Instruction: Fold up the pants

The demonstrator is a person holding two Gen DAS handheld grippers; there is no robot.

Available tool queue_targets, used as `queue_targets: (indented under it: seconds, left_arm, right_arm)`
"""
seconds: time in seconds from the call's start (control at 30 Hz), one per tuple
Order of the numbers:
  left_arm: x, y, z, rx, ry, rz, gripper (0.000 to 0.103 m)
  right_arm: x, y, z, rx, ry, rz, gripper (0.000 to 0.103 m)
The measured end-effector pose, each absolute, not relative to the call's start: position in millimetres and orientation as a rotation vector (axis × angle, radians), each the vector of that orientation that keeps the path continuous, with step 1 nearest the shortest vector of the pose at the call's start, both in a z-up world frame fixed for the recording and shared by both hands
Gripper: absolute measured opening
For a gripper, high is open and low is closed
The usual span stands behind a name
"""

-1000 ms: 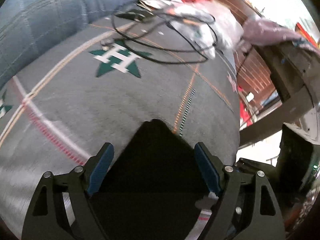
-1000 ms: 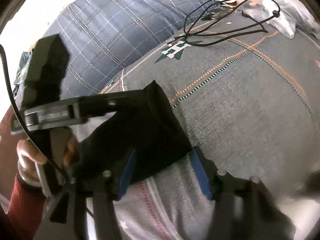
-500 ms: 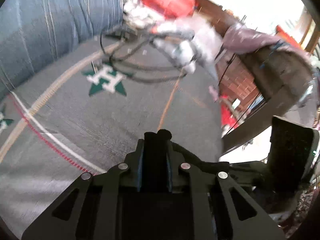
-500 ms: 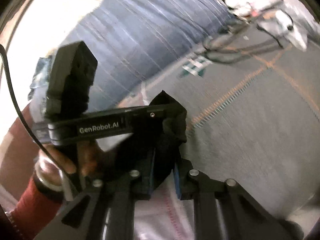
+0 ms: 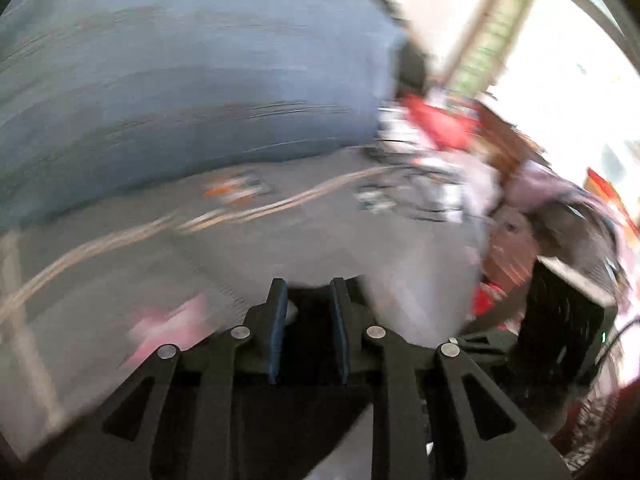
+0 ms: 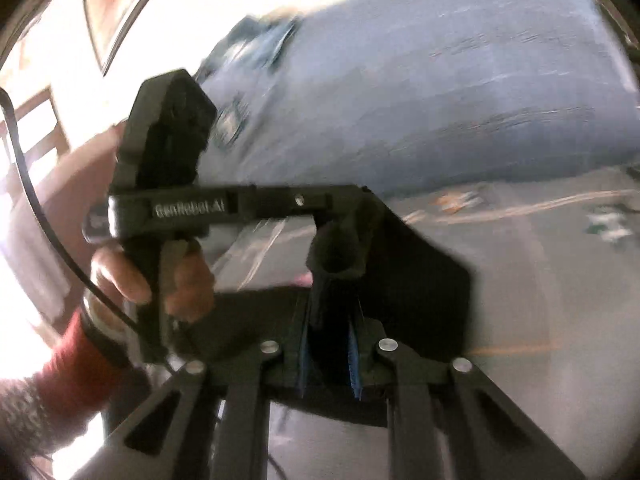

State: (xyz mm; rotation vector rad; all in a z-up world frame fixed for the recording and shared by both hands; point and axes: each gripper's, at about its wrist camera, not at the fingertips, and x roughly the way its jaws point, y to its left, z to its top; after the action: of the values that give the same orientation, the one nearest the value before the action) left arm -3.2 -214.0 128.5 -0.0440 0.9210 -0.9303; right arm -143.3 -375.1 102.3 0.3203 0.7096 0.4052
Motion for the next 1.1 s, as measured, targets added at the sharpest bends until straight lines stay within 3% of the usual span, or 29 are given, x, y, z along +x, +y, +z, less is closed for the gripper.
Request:
queue_targets:
  seconds: [0.07,0.13,0.23,0.3,0.37,0.43,0.57,0.87,1.1]
  left_arm:
    - [2.8,-185.9,107.0,-0.088,0.964,-0.835,0.042]
    - [3.6,-158.2,88.4,-0.132,1.0,-0.751,0.045]
    - [-6.0,-140.0,80.7,-0.166,1.011,-0.731,0.047]
    - [-18.2,-141.9,81.8,-0.176,0.996,-0.735,0.057]
    - [-27.1,-149.3,84.9,-0.171,0.981,-0.746,0.057]
    - [-33.5,-159.8,87.3,-0.169,0.971,-0.744,0.057]
    - [-45.7,-179.5,86.1,-0.138,0.962,-0.741,0.057]
    - [-55.9,-197.4,48.9,-0.091,0.985,-0.612,0.058]
    - [-67.8,-188.3,55.1,-0.119,1.01,-0.613,0.058]
  right_arm:
    - [-126.5,-348.8,78.4,0.29,0.789,0.46,0.018]
    - [-110.0,-323.9,49.1,0.254,0.917,0.472,0.026]
    - [-119.8,-338.3,65.7,0.341,0.869,0.562,0.029]
    - [-132.4,-357.6,86.0,0.371,0.806,0.571,0.048]
    - [-141.6,-386.3,105.2,0.353,0.741,0.485,0.055]
    - [-139.7,-407.7,112.4,0.322,0.717,0.404,0.054]
    - [-122.3,-429.7,97.8,0.315,0.752,0.289,0.029]
    - [-104.4,-422.8,40.2,0.283,0.83,0.243,0.026]
    - [-118.3,-434.4,66.9,0.288,0.794,0.243,0.031]
